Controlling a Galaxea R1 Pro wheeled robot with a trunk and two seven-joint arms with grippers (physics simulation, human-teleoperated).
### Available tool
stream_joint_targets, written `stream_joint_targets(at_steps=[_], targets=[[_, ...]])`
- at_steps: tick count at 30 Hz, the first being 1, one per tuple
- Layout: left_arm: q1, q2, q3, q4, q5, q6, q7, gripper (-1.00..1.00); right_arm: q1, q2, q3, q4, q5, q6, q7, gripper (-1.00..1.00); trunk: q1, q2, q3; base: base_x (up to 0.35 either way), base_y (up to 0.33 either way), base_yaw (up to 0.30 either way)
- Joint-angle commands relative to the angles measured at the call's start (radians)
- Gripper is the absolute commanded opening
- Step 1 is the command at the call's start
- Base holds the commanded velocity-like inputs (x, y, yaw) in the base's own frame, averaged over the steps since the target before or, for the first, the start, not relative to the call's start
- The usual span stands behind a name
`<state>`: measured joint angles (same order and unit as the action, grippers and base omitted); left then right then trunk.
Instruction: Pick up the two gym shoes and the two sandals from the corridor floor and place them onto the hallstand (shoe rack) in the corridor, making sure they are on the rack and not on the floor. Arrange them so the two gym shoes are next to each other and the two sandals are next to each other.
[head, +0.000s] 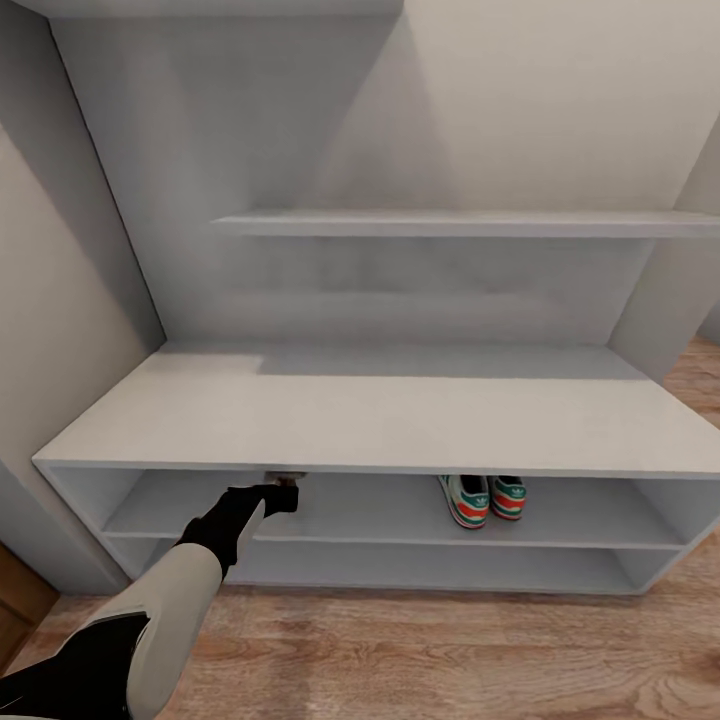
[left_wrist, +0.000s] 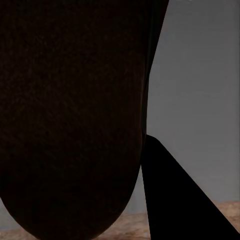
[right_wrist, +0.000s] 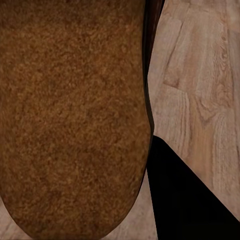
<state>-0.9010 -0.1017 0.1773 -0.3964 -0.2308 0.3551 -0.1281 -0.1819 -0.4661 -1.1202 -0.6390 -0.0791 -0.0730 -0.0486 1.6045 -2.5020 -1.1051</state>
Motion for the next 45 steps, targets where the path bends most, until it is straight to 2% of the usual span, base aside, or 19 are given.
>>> stream_joint_targets(at_steps=[1, 11, 12, 26, 45], targets=[[0.0, -0.001, 0.008, -0.002, -0.014, 0.005, -0.01, -1.0, -0.001, 0.0, 0.0, 0.001, -0.011, -0.004, -0.001, -1.0, 0.0, 0.0, -0.001, 0.076, 0.0, 0.0], [0.0, 0.0, 0.006, -0.002, -0.013, 0.005, -0.012, -1.0, -0.001, 0.0, 0.0, 0.001, -0.011, -0.003, -0.001, -1.0, 0.0, 0.0, -0.001, 0.019, 0.0, 0.0], [0.0, 0.0, 0.006, -0.002, -0.013, 0.005, -0.014, 1.0, -0.001, 0.0, -0.001, 0.001, -0.011, -0.004, -0.001, -1.0, 0.0, 0.0, -0.001, 0.002, 0.0, 0.0], [0.0, 0.003, 0.011, -0.002, -0.015, 0.006, -0.017, 1.0, -0.001, 0.0, 0.0, 0.001, -0.011, -0.004, -0.001, -1.0, 0.0, 0.0, -0.001, -0.018, 0.003, 0.0], [0.001, 0.006, 0.008, -0.002, -0.019, -0.001, -0.01, 1.0, -0.001, 0.002, 0.0, 0.001, -0.011, -0.004, -0.002, -1.0, 0.0, 0.0, -0.001, -0.311, 0.066, 0.0]])
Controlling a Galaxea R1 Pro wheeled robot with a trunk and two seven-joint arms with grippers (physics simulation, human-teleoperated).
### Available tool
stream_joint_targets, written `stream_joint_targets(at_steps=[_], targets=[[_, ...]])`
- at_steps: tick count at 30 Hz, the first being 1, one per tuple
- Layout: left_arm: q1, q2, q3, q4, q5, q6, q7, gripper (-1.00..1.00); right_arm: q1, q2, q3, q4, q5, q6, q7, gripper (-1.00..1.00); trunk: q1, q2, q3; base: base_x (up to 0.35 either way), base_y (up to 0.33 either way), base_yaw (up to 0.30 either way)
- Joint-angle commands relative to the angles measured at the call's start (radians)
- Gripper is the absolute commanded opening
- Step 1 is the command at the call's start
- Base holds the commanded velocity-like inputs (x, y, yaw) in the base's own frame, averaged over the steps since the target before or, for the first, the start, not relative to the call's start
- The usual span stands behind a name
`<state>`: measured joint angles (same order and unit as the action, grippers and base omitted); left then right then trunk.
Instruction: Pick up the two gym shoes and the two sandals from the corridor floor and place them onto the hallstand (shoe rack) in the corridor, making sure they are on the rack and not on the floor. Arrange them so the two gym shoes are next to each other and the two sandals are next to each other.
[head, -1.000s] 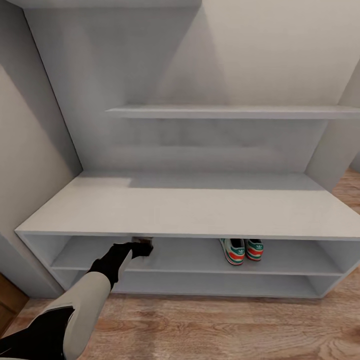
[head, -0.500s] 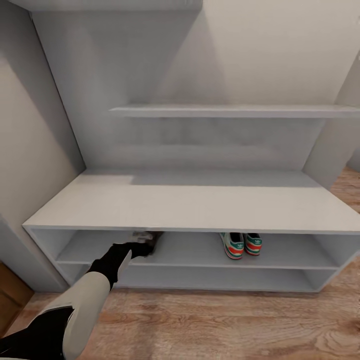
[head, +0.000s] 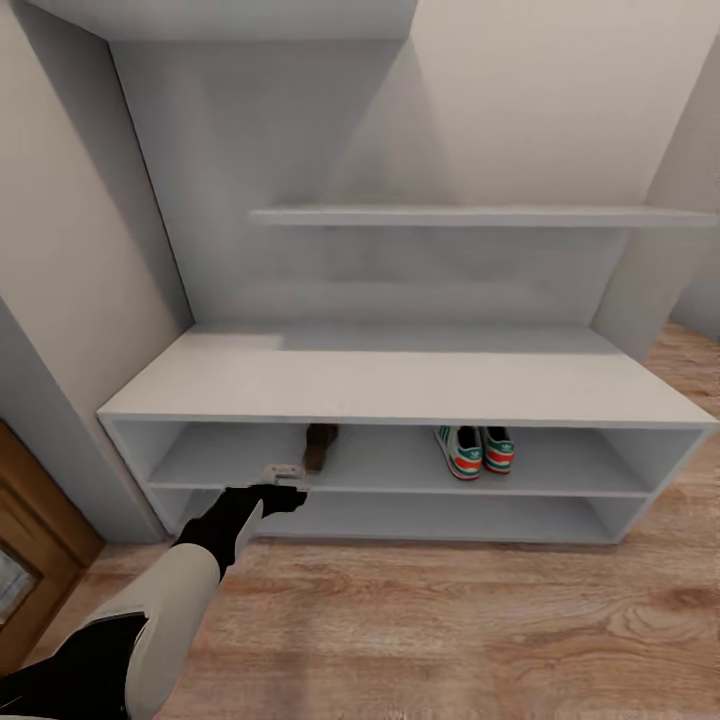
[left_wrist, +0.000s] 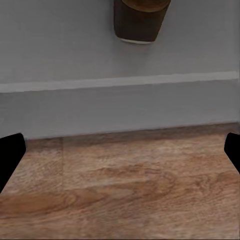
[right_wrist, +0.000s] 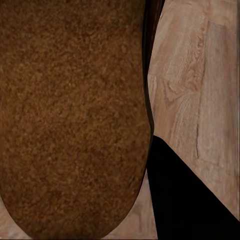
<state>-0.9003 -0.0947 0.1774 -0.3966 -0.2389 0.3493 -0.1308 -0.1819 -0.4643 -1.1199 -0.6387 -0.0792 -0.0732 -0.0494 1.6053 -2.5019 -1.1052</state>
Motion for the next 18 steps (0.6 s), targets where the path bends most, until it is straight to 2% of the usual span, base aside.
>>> stream_joint_targets(at_steps=[1, 9, 11, 12, 13, 16, 17, 18], targets=[[0.0, -0.001, 0.008, -0.002, -0.01, 0.003, -0.01, 1.0, -0.001, 0.0, 0.0, 0.001, -0.011, -0.003, -0.001, -1.0, -0.001, 0.0, -0.001, -0.334, 0.073, 0.0], [0.021, -0.002, 0.007, -0.004, -0.008, -0.016, -0.023, 1.0, -0.001, 0.002, 0.001, 0.002, -0.011, -0.003, -0.001, -1.0, -0.001, 0.0, -0.001, -0.334, 0.074, 0.0], [0.053, -0.001, 0.007, -0.019, -0.007, -0.057, -0.031, 1.0, -0.001, 0.002, 0.002, 0.002, -0.011, -0.003, -0.001, -1.0, -0.001, 0.0, -0.001, -0.325, 0.074, 0.0], [0.106, 0.004, 0.009, -0.042, -0.007, -0.114, -0.063, 1.0, -0.001, 0.003, 0.002, 0.002, -0.011, -0.004, -0.001, -1.0, -0.001, 0.0, -0.001, -0.222, 0.048, 0.0], [0.135, 0.006, 0.01, -0.054, -0.007, -0.141, -0.092, 1.0, -0.001, 0.003, 0.002, 0.002, -0.011, -0.005, -0.001, -1.0, -0.001, 0.0, -0.001, -0.176, 0.031, 0.0], [0.195, 0.017, 0.011, -0.08, -0.006, -0.192, -0.171, 1.0, -0.001, 0.004, 0.003, 0.002, -0.011, -0.006, -0.001, -1.0, -0.001, 0.0, -0.001, -0.111, 0.018, 0.0], [0.227, 0.024, 0.013, -0.094, -0.005, -0.219, -0.219, 1.0, -0.001, 0.004, 0.003, 0.002, -0.011, -0.006, -0.001, -1.0, -0.001, 0.0, -0.001, -0.052, 0.008, 0.0], [0.29, 0.038, 0.018, -0.117, -0.002, -0.274, -0.323, 1.0, 0.0, 0.005, 0.004, 0.003, -0.011, -0.007, -0.001, -1.0, -0.001, 0.0, -0.001, -0.021, 0.003, 0.0]])
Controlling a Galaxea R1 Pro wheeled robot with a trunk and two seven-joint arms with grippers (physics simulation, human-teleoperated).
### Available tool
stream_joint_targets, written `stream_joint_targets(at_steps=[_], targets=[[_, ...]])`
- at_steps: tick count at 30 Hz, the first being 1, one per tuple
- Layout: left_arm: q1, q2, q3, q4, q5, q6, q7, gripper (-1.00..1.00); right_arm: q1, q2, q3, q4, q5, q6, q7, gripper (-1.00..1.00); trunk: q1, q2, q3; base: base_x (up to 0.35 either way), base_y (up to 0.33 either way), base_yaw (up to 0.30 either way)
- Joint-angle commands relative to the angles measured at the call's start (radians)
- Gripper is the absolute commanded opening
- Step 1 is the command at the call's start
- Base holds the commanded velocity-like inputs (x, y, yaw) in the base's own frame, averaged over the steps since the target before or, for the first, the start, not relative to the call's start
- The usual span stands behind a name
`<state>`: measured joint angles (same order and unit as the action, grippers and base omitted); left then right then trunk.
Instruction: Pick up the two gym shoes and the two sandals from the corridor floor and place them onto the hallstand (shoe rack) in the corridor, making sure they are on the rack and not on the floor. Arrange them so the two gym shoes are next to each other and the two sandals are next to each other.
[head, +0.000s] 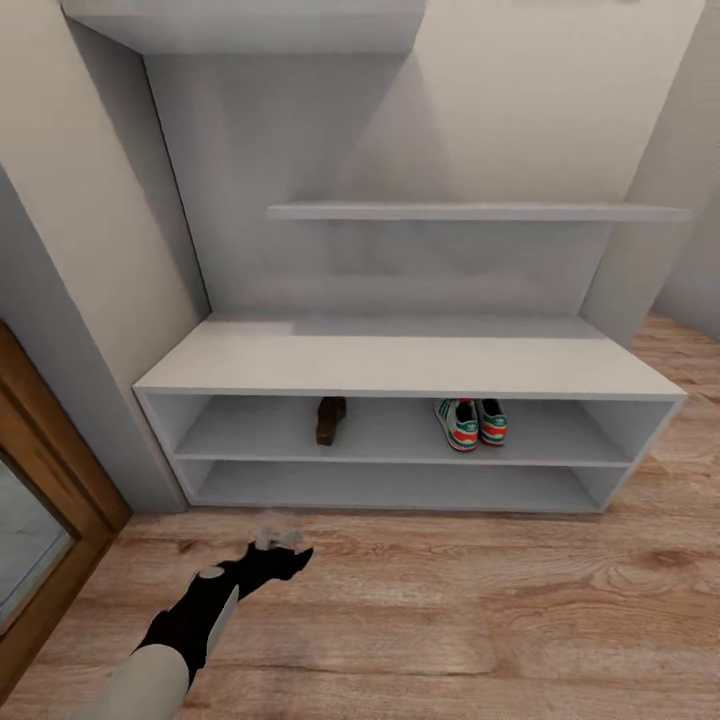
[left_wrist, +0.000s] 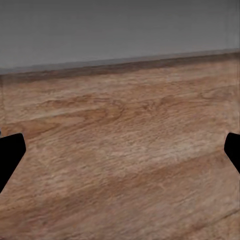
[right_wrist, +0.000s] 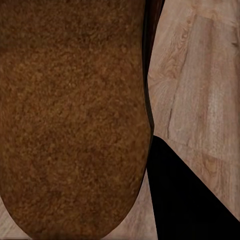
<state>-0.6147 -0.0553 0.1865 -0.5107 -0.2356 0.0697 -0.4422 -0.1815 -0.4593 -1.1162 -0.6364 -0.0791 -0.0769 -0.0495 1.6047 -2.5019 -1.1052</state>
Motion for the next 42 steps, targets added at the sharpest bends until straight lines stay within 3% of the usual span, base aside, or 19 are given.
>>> stream_joint_targets(at_steps=[1, 3, 4, 7, 11, 14, 19, 30, 42], targets=[[0.037, 0.008, 0.012, -0.011, -0.003, -0.026, -0.068, 1.0, -0.001, 0.0, 0.0, 0.001, -0.011, -0.004, 0.0, -1.0, 0.0, 0.0, -0.001, -0.014, 0.002, 0.0], [0.079, 0.025, 0.02, -0.019, 0.006, -0.07, -0.142, 1.0, -0.001, 0.0, 0.001, 0.002, -0.011, -0.005, 0.0, -1.0, 0.0, 0.0, -0.001, -0.008, 0.001, 0.0], [0.117, 0.046, 0.036, -0.022, 0.026, -0.115, -0.214, 1.0, -0.001, 0.001, 0.001, 0.003, -0.01, -0.005, 0.001, -1.0, 0.0, 0.0, -0.001, -0.004, 0.001, 0.0], [0.171, 0.085, 0.063, -0.024, 0.069, -0.171, -0.336, 1.0, -0.001, 0.001, 0.001, 0.004, -0.01, -0.006, 0.003, -1.0, 0.0, 0.0, -0.001, -0.002, 0.0, 0.0], [0.25, 0.168, 0.112, -0.022, 0.151, -0.235, -0.521, 1.0, -0.001, 0.001, 0.001, 0.004, -0.011, -0.006, 0.003, -1.0, 0.0, 0.0, -0.001, 0.0, 0.0, 0.0], [0.295, 0.224, 0.154, -0.016, 0.205, -0.29, -0.597, 1.0, -0.001, 0.001, 0.002, 0.003, -0.011, -0.006, 0.005, -1.0, 0.0, 0.0, -0.001, 0.0, 0.0, 0.0], [0.312, 0.243, 0.167, -0.011, 0.215, -0.307, -0.611, 1.0, -0.001, 0.002, 0.002, 0.003, -0.011, -0.006, 0.004, -1.0, 0.0, 0.0, -0.001, 0.0, 0.0, 0.0], [0.316, 0.243, 0.169, 0.004, 0.214, -0.31, -0.61, 1.0, -0.001, 0.013, 0.001, -0.002, -0.014, -0.007, 0.003, -1.0, 0.0, 0.0, -0.001, -0.009, 0.008, 0.0], [0.316, 0.244, 0.17, 0.005, 0.215, -0.31, -0.61, 1.0, -0.001, 0.014, 0.001, 0.0, -0.013, -0.015, 0.001, -1.0, 0.0, 0.0, -0.001, -0.217, 0.202, 0.0]])
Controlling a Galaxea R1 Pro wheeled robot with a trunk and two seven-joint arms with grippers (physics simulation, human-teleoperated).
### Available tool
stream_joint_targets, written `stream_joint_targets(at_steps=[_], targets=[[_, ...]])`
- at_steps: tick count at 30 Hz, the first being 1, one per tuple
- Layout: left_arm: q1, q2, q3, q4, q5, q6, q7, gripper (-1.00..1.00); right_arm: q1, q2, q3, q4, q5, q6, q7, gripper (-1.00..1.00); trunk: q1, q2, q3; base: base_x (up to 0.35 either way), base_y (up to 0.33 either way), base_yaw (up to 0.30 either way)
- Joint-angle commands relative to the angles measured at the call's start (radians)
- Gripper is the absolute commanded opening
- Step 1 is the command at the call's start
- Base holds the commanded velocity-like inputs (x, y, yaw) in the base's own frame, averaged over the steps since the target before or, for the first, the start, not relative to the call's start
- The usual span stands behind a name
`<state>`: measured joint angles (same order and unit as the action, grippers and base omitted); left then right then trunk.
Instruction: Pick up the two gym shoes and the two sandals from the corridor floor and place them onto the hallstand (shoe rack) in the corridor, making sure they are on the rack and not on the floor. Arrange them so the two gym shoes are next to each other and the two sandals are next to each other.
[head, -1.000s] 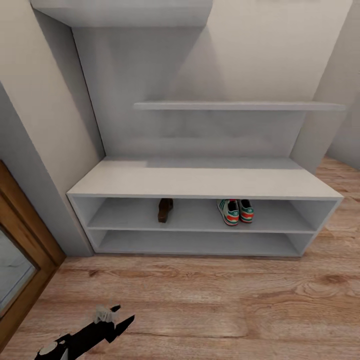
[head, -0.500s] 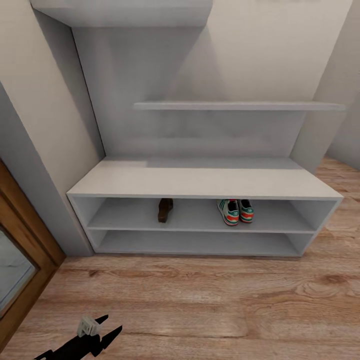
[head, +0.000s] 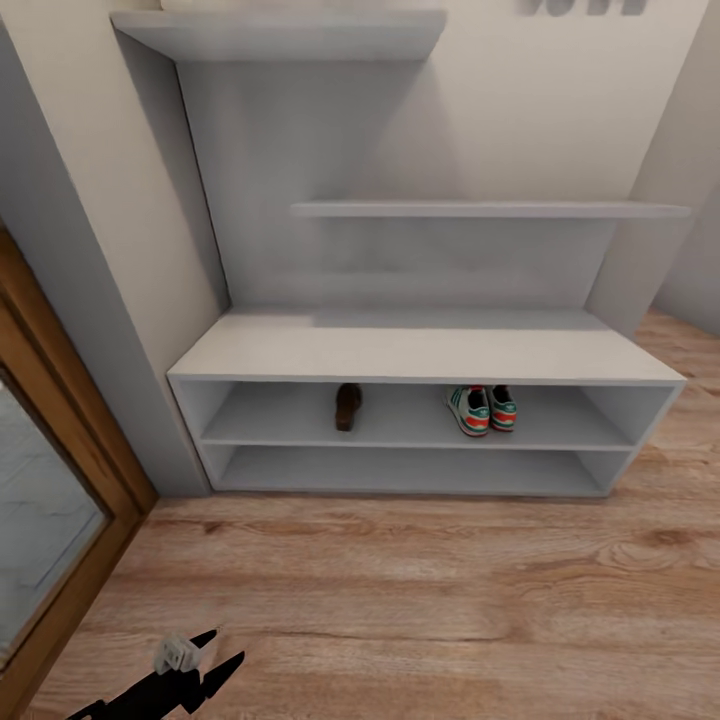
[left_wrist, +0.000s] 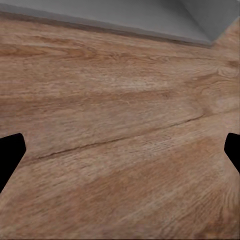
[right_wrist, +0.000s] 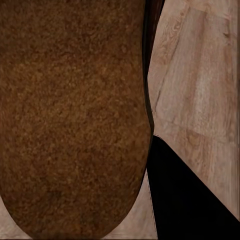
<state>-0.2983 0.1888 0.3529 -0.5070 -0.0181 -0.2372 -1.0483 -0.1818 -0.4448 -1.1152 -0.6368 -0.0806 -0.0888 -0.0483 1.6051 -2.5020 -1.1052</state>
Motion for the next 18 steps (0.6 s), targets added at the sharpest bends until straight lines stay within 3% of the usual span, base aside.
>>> stream_joint_targets(at_steps=[1, 18], targets=[[-0.001, 0.0, 0.004, 0.001, -0.001, -0.004, -0.004, 1.0, -0.001, 0.0, 0.0, 0.0, -0.011, -0.003, -0.001, -1.0, -0.001, 0.0, -0.001, -0.235, 0.218, 0.0], [-0.001, 0.001, 0.004, 0.001, 0.0, -0.004, -0.004, 1.0, -0.001, 0.0, 0.0, 0.0, -0.011, -0.003, -0.001, -1.0, -0.001, 0.0, -0.001, -0.236, 0.219, 0.0]])
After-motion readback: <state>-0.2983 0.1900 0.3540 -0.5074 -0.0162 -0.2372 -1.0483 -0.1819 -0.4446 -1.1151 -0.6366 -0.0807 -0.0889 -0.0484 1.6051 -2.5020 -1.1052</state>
